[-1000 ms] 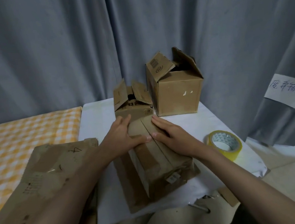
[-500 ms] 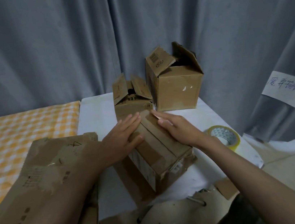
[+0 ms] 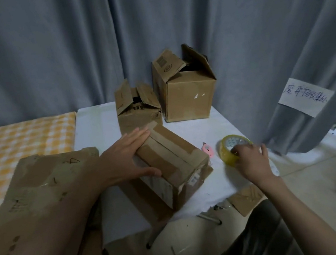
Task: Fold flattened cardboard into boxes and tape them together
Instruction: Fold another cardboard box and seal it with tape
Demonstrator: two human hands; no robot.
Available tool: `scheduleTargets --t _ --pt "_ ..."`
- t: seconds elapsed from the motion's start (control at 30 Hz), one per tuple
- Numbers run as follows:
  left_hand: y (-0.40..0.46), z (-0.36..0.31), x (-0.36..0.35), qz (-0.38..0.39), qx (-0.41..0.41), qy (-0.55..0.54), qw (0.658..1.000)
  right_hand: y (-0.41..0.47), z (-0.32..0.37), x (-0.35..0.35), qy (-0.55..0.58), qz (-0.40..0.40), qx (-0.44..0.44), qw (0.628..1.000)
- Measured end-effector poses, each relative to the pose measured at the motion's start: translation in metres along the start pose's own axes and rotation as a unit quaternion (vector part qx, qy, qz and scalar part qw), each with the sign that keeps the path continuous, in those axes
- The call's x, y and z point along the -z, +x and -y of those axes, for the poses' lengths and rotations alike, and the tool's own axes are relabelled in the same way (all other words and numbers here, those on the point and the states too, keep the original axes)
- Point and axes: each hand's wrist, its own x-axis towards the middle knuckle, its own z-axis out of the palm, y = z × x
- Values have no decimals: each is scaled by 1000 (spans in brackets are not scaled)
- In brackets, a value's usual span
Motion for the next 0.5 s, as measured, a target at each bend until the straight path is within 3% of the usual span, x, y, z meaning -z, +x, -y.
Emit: scheduleTargets --t 0.1,0.2,0.37,0.5 --pt "-5 -11 -3 -25 16 1 1000 3 -2 5 -2 27 17 999" --pt "-10 -16 -9 -42 32 11 999 5 -5 21 16 4 -1 1000" --pt "-7 -17 -16 -19 52 32 998 -3 23 59 138 -89 -9 986" --pt "-8 -18 -17 -31 55 28 998 -9 78 74 267 -133 54 953"
